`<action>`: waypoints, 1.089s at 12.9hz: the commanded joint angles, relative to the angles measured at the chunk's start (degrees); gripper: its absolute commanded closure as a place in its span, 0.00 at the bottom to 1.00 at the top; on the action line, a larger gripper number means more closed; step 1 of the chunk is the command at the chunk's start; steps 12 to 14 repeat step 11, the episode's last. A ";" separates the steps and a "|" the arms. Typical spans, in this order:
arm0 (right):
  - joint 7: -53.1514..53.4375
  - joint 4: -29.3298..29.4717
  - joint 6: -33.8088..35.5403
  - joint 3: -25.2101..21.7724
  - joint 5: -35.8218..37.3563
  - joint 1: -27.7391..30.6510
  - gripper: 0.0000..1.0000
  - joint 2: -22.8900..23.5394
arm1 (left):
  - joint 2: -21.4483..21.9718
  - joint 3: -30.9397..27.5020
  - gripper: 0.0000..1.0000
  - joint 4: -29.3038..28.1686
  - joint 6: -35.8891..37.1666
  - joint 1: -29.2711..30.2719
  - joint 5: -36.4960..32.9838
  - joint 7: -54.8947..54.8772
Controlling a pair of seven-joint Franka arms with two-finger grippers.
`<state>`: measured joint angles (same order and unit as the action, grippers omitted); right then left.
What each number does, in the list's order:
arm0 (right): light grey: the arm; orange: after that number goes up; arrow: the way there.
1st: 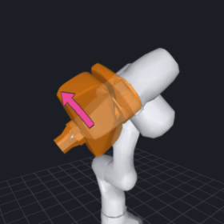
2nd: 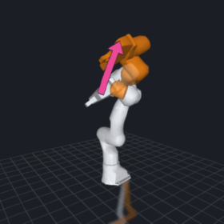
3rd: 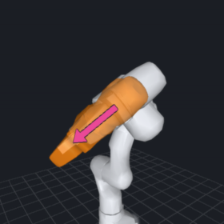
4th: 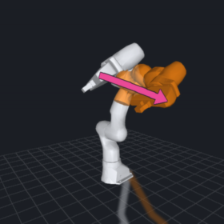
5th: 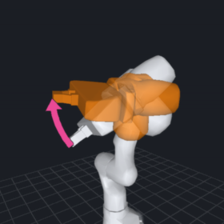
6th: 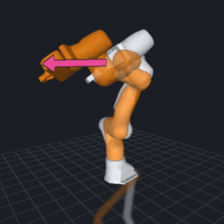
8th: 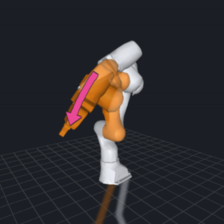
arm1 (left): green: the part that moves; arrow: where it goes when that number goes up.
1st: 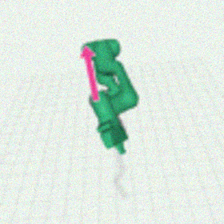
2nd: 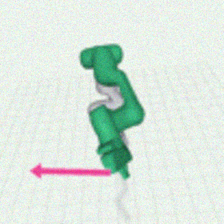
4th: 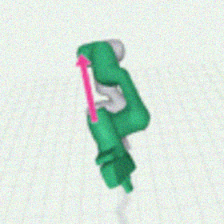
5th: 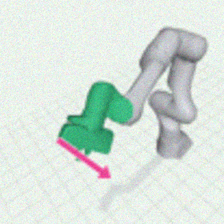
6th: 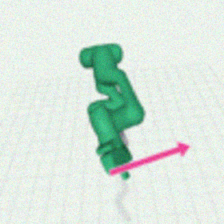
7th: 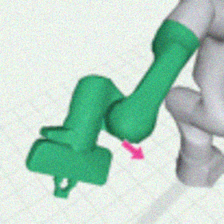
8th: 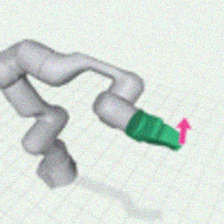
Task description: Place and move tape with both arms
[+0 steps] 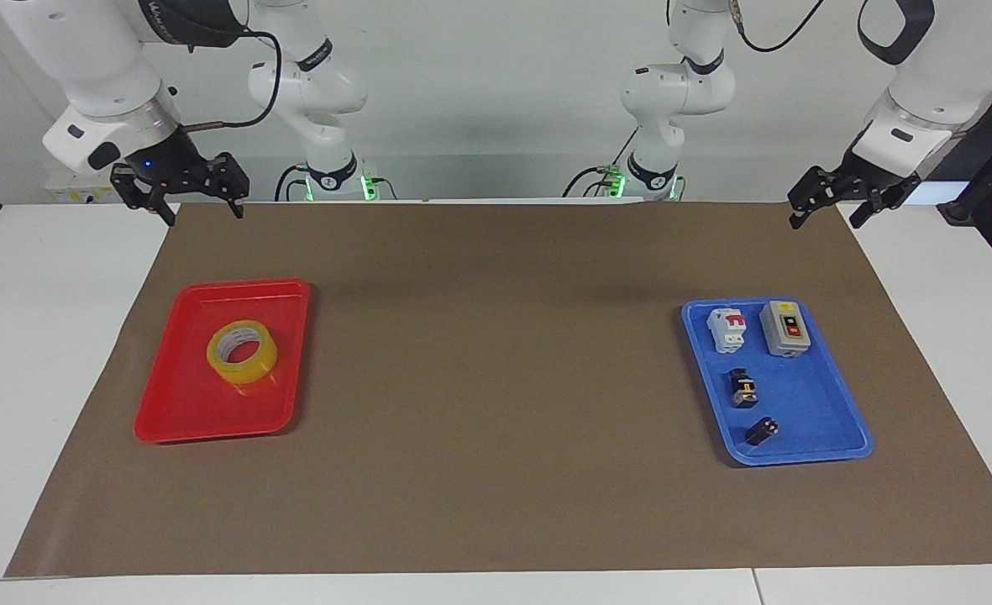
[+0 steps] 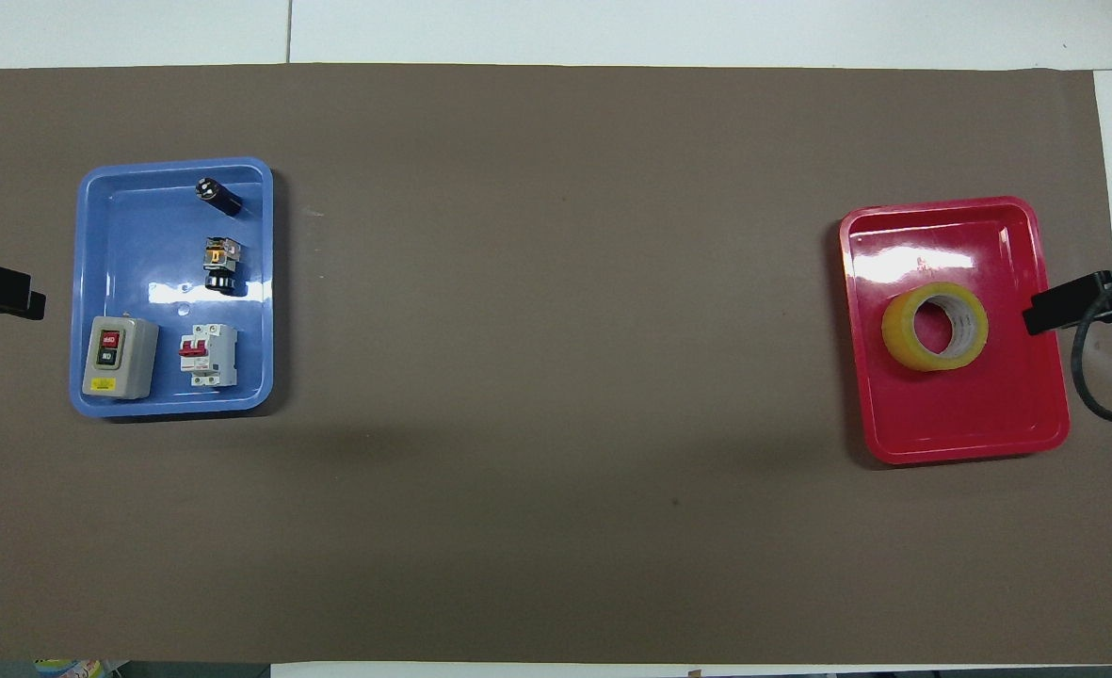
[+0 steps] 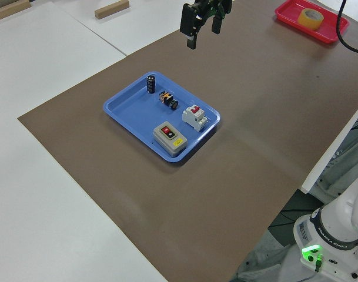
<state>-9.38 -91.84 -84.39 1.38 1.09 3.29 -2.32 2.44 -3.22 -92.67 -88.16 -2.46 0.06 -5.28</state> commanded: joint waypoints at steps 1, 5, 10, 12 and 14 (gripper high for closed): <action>2.42 -0.62 -1.30 0.11 -0.56 0.41 0.00 -0.40 | 1.34 0.14 0.00 -1.20 -0.17 0.08 -1.12 0.71; 4.81 -0.62 -1.56 0.11 -0.56 -0.39 0.00 -0.40 | 1.34 0.23 0.00 -1.20 -0.26 0.08 -1.21 0.71; 4.72 -0.62 -2.27 0.11 -0.65 0.05 0.00 -0.40 | 1.34 0.23 0.00 -1.20 -0.17 0.08 -1.12 0.71; 4.72 -0.71 -2.27 0.11 -0.56 -0.12 0.00 -0.40 | 1.34 0.23 0.00 -1.20 -0.17 0.08 -1.12 0.71; 4.72 -0.71 -2.27 0.11 -0.56 -0.12 0.00 -0.40 | 1.34 0.23 0.00 -1.20 -0.17 0.08 -1.12 0.71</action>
